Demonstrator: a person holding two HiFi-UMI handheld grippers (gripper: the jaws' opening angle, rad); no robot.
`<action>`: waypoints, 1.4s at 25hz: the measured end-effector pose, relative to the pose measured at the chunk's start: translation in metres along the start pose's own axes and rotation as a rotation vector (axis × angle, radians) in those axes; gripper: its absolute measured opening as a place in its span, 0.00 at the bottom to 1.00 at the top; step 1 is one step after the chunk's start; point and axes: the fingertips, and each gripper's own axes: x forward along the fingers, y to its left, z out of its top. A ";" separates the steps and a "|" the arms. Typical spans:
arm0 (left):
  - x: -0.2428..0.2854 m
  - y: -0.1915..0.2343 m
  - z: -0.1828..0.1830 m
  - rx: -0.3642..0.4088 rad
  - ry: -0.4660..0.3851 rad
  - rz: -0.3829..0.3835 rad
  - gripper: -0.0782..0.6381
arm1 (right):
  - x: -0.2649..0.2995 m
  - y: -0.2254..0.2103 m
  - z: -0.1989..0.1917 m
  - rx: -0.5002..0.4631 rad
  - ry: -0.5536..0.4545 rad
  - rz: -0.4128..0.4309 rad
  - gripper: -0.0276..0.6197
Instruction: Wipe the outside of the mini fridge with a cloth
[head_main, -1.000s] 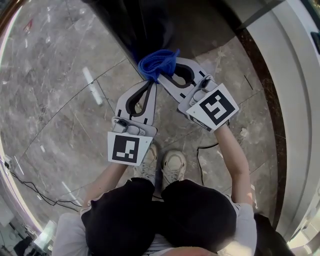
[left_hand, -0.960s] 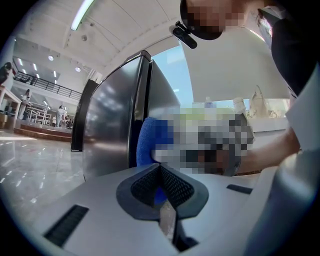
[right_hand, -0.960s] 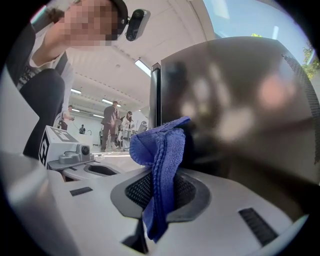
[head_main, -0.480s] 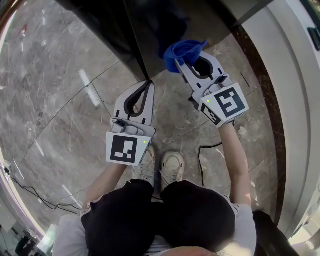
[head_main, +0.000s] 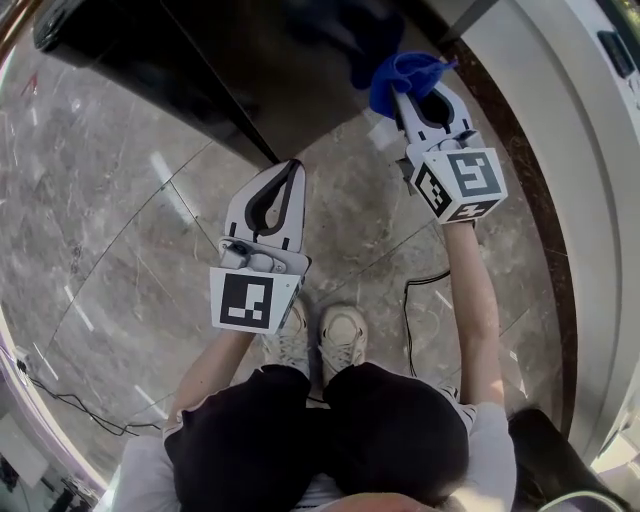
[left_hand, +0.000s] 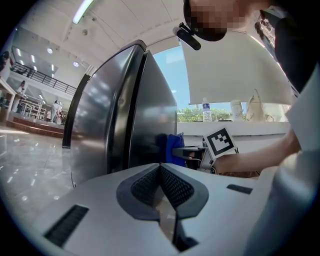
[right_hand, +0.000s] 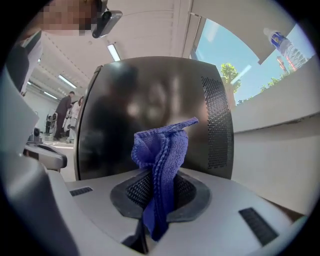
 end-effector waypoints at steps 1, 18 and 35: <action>0.002 -0.002 0.000 -0.001 0.000 -0.005 0.12 | 0.000 -0.005 0.000 -0.005 0.002 -0.011 0.16; 0.020 -0.004 -0.015 -0.003 0.042 -0.042 0.12 | 0.007 -0.135 -0.007 0.092 0.030 -0.299 0.16; 0.021 0.003 -0.015 -0.019 0.043 -0.011 0.12 | -0.006 -0.168 -0.009 0.109 0.011 -0.429 0.16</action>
